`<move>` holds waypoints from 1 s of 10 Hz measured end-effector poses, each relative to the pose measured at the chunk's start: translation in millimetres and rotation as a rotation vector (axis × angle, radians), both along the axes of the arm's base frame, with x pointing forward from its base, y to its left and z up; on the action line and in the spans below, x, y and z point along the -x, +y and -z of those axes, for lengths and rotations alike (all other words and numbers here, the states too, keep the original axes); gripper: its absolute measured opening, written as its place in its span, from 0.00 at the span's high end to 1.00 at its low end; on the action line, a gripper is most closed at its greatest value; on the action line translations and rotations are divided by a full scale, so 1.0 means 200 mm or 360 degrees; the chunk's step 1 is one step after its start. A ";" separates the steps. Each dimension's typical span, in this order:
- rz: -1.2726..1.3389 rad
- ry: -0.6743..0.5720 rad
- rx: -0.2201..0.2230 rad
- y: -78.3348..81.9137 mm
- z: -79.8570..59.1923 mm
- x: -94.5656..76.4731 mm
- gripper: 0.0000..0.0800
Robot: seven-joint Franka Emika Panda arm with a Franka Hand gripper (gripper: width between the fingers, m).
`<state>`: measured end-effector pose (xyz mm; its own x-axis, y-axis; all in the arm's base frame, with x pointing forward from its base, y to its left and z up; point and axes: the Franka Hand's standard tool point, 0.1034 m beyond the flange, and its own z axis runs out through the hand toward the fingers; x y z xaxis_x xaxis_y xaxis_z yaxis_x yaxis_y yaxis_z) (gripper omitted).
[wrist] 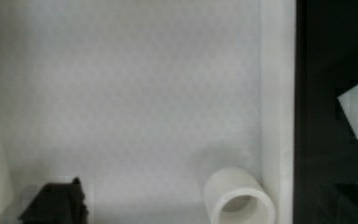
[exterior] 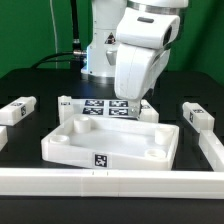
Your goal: Assemble desk
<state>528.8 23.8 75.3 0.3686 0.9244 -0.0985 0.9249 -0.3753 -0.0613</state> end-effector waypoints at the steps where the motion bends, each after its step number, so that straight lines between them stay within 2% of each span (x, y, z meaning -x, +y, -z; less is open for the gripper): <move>1: 0.0006 -0.0042 -0.0030 -0.02 0.05 0.03 0.19; 2: 0.0004 -0.0012 -0.0030 -0.02 0.08 0.08 0.19; 5: -0.0004 -0.0037 -0.0053 -0.01 0.17 0.13 0.19; 10: -0.0003 0.0003 -0.0062 0.00 0.28 0.17 0.19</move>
Offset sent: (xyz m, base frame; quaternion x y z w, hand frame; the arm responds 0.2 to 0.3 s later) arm -0.0150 0.0070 -0.0188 -0.0285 0.0467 -0.0055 0.9985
